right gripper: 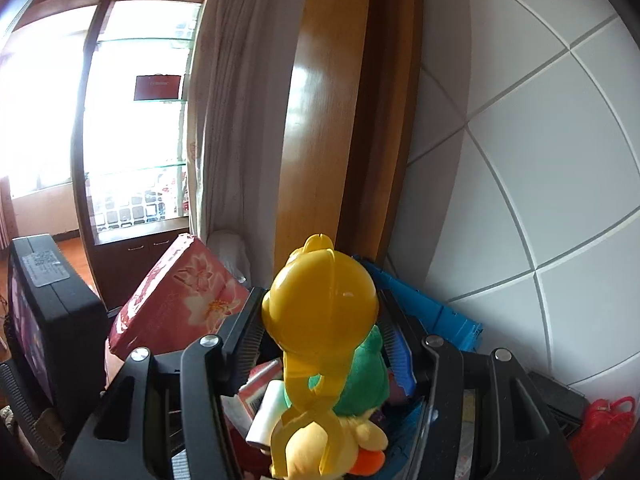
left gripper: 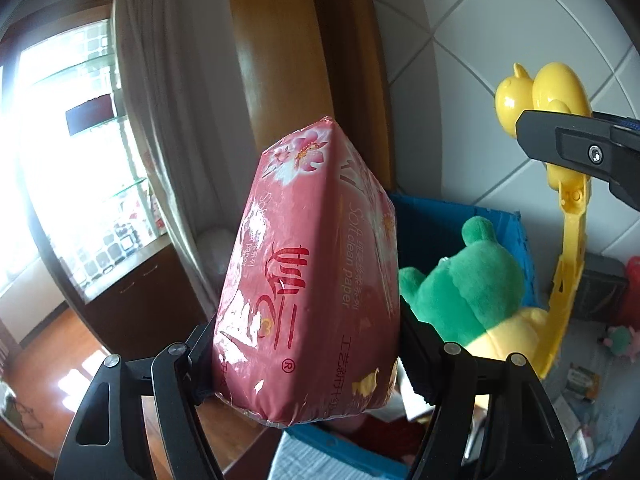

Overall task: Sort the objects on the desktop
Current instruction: 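Lift and carry the tissue pack and yellow toy with both tools to the crate, then open both tools to drop the tissue pack and yellow toy into the crate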

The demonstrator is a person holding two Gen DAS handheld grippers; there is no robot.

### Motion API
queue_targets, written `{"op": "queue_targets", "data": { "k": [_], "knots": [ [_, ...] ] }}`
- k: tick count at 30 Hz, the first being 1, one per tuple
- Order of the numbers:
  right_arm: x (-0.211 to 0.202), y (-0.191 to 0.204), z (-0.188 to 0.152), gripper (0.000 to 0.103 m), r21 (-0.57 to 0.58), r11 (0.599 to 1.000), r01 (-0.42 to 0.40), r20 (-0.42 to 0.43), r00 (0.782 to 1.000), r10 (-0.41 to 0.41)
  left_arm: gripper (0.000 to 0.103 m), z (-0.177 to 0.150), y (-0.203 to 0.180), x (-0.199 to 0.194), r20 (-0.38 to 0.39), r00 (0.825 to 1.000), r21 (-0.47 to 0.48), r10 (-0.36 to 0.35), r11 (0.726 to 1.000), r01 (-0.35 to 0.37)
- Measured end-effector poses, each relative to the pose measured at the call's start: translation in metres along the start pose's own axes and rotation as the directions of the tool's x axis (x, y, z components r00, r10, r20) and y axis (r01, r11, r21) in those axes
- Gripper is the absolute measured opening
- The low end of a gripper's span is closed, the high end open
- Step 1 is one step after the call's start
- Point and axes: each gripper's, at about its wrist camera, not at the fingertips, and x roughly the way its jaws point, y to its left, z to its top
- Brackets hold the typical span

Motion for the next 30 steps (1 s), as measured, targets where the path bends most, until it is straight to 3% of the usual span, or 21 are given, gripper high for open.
{"op": "queue_targets", "data": {
  "k": [7, 16, 26, 30],
  "knots": [
    [0.061, 0.009, 0.037, 0.055, 0.029, 0.991, 0.133, -0.053, 0.99, -0.131, 0.074, 0.036, 0.018, 0.064, -0.026, 0.994, 0.046, -0.105, 0.993, 0.106],
    [0.113, -0.02, 0.027, 0.055, 0.06, 0.977, 0.203, -0.144, 0.971, -0.192, 0.074, 0.059, -0.012, 0.127, -0.086, 0.978, 0.053, -0.188, 0.98, 0.193],
    [0.159, -0.055, 0.017, 0.056, 0.1, 0.957, 0.272, -0.216, 0.945, -0.246, 0.08, 0.069, -0.049, 0.157, -0.127, 0.953, 0.055, -0.274, 0.958, 0.282],
    [0.155, -0.063, 0.016, 0.093, 0.112, 0.948, 0.298, -0.204, 0.94, -0.272, 0.08, 0.066, -0.052, 0.158, -0.117, 0.957, 0.046, -0.265, 0.961, 0.271]
  ]
}}
